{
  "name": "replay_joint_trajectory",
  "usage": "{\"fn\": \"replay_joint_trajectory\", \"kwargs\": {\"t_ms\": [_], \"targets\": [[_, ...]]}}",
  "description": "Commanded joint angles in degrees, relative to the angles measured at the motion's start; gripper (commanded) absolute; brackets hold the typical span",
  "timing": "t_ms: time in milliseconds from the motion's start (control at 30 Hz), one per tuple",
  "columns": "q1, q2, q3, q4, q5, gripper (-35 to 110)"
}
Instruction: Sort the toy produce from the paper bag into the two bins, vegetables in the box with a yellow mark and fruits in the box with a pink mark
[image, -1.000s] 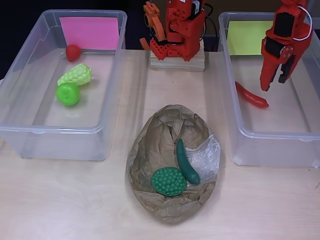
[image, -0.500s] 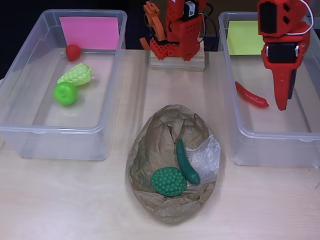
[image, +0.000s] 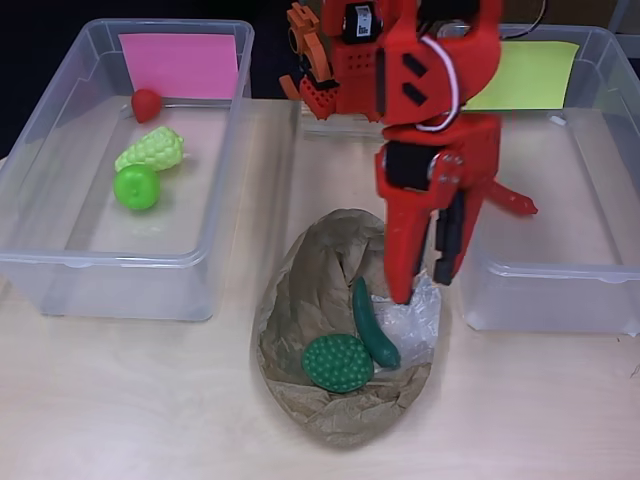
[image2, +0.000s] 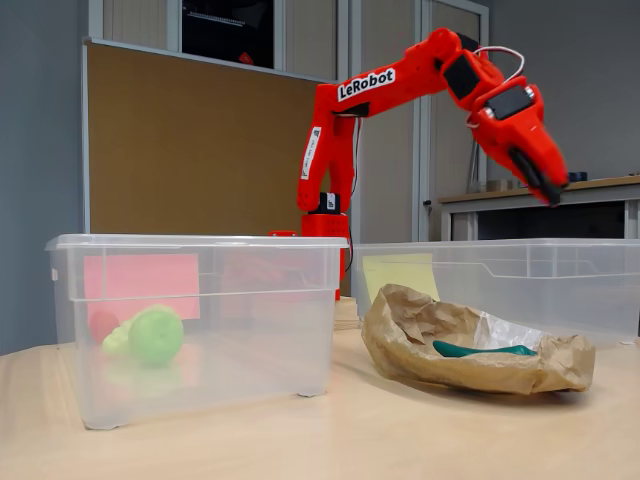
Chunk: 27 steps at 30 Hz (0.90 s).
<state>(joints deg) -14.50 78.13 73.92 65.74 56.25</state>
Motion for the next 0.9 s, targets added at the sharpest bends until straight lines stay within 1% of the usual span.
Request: {"fn": "replay_joint_trajectory", "kwargs": {"t_ms": [0, 200, 333, 600, 867], "targets": [[2.3, -2.2, 0.2, 2.2, 11.2, 20], [3.7, -5.6, 10.2, 0.4, 25.6, 29], [2.5, -7.3, 14.9, -4.5, 31.5, 32], [0.6, -12.3, 16.6, -9.1, 34.4, 32], [0.1, -17.2, 14.7, -12.0, 34.3, 25]]}}
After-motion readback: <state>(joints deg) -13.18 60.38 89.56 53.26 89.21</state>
